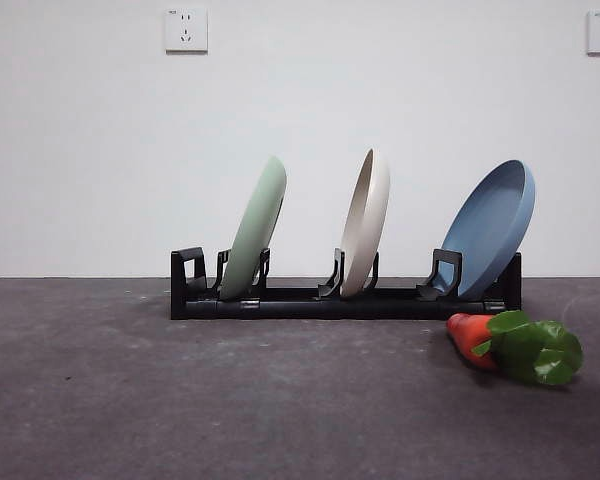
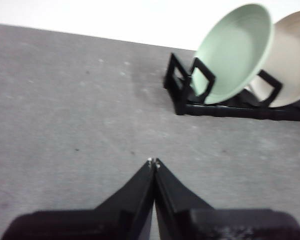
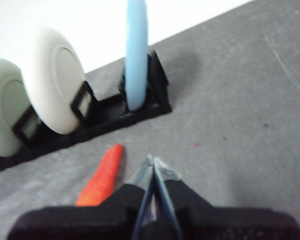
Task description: Take the green plate from the plate rack,put the plate on the table,take the carrot from the table,put the carrot in the plate
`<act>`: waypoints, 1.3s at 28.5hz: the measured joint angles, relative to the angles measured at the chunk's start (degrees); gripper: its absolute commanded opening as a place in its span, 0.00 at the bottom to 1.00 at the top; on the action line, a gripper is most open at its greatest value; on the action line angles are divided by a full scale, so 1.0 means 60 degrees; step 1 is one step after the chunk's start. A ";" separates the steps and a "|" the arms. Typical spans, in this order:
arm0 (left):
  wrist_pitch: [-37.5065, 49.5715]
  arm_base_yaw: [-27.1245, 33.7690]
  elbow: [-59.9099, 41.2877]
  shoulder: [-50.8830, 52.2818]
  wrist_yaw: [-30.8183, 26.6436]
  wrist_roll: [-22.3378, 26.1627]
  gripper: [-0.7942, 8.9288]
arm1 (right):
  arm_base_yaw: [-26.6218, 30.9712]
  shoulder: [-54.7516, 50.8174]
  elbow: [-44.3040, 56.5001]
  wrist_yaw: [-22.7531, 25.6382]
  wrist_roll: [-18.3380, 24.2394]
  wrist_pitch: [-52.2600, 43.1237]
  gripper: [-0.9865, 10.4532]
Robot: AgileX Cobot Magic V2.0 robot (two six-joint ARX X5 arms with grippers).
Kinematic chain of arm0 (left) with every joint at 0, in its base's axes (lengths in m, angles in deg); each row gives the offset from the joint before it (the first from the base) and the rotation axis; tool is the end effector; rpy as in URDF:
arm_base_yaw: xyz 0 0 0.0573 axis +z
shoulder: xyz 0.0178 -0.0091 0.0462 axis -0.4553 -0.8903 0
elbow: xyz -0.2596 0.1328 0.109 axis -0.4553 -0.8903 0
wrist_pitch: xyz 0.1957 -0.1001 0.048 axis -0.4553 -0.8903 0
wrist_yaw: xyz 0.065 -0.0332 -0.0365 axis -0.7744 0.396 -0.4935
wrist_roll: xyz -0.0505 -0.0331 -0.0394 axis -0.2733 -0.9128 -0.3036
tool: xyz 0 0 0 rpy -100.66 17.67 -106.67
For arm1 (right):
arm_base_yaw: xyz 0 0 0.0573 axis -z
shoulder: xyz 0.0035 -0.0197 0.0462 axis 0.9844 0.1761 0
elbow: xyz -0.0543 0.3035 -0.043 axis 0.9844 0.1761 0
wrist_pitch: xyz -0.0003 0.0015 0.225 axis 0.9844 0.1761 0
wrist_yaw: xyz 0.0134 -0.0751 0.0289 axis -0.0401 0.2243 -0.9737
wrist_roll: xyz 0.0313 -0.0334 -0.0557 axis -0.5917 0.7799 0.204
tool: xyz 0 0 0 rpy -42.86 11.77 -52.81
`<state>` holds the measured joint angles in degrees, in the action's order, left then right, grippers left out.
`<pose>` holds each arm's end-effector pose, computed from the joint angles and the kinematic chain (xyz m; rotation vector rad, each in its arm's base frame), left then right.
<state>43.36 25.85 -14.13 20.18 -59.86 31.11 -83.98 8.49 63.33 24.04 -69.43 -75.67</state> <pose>0.0427 -0.0103 0.1526 -0.2006 0.2095 -0.1720 0.0437 0.0054 0.1582 0.3563 0.1813 0.0829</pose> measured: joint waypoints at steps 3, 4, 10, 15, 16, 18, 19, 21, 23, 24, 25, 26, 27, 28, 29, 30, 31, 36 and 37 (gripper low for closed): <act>-0.0331 0.0000 0.0594 -0.0011 0.0444 -0.0262 0.07 | 0.0000 0.0259 -0.0565 -0.0390 -0.0004 0.0259 0.08; -0.0444 0.0000 0.0816 -0.0015 0.0601 -0.0328 0.07 | 0.0000 0.0390 -0.0750 -0.0539 -0.0004 0.0379 0.08; -0.1552 0.0000 0.2433 -0.0579 0.1483 -0.0441 0.07 | 0.0000 0.1694 -0.2284 -0.2080 0.0120 0.1810 0.08; -0.2397 0.0000 0.3901 -0.1494 0.2342 -0.0466 0.07 | 0.0000 0.3038 -0.4036 -0.3351 0.0299 0.3126 0.08; -0.2568 0.0000 0.4164 -0.1668 0.2510 -0.0455 0.07 | 0.0000 0.3260 -0.4368 -0.3512 0.0364 0.3315 0.08; -0.3002 0.0000 0.4765 -0.2113 0.2932 -0.0313 0.07 | 0.0000 0.3770 -0.5195 -0.3880 0.0656 0.3869 0.08; -0.3202 0.0000 0.5016 -0.2306 0.3118 -0.0222 0.07 | 0.0000 0.3982 -0.5555 -0.4011 0.0838 0.4164 0.08; -0.3723 0.0000 0.5595 -0.2779 0.3544 0.0025 0.07 | -0.0004 0.4473 -0.6411 -0.4291 0.1370 0.4987 0.08; -0.4266 0.0000 0.6138 -0.3198 0.3880 0.0280 0.07 | -0.0007 0.4921 -0.7184 -0.4517 0.1963 0.5861 0.08; -0.4564 0.0000 0.6430 -0.3417 0.4029 0.0437 0.07 | -0.0007 0.5151 -0.7577 -0.4568 0.2302 0.6342 0.08; -0.4849 0.0000 0.6688 -0.3606 0.4116 0.0579 0.07 | -0.0007 0.5333 -0.7883 -0.4583 0.2590 0.6772 0.08; -0.5166 0.0000 0.6983 -0.3821 0.4240 0.0747 0.07 | -0.0007 0.5537 -0.8222 -0.4586 0.2907 0.7257 0.08; -0.5504 0.0000 0.7278 -0.4029 0.4342 0.0914 0.07 | -0.0007 0.5716 -0.8513 -0.4590 0.3213 0.7712 0.08; -0.5803 0.0000 0.7522 -0.4200 0.4433 0.1056 0.07 | -0.0007 0.5854 -0.8739 -0.4590 0.3461 0.8080 0.08; -0.6153 0.0000 0.7792 -0.4382 0.4550 0.1213 0.07 | -0.0007 0.5989 -0.8961 -0.4590 0.3741 0.8480 0.08; -0.6532 0.0000 0.8058 -0.4561 0.4601 0.1381 0.07 | -0.0007 0.6102 -0.9136 -0.4590 0.3971 0.8816 0.08; -0.6845 -0.0007 0.8273 -0.4692 0.4619 0.1541 0.07 | -0.0022 0.6167 -0.9238 -0.4590 0.4116 0.9020 0.08; -0.7960 -0.0204 0.9038 -0.5104 0.4637 0.2299 0.09 | -0.0069 0.6226 -0.9355 -0.4583 0.4521 0.9449 0.10; -0.7974 -0.0208 0.9038 -0.5133 0.4630 0.2339 0.13 | -0.0069 0.6226 -0.9355 -0.4583 0.4554 0.9449 0.17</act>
<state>-4.49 24.60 40.10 -10.62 -32.08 45.14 -84.40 45.84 7.20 -3.46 -42.11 -18.97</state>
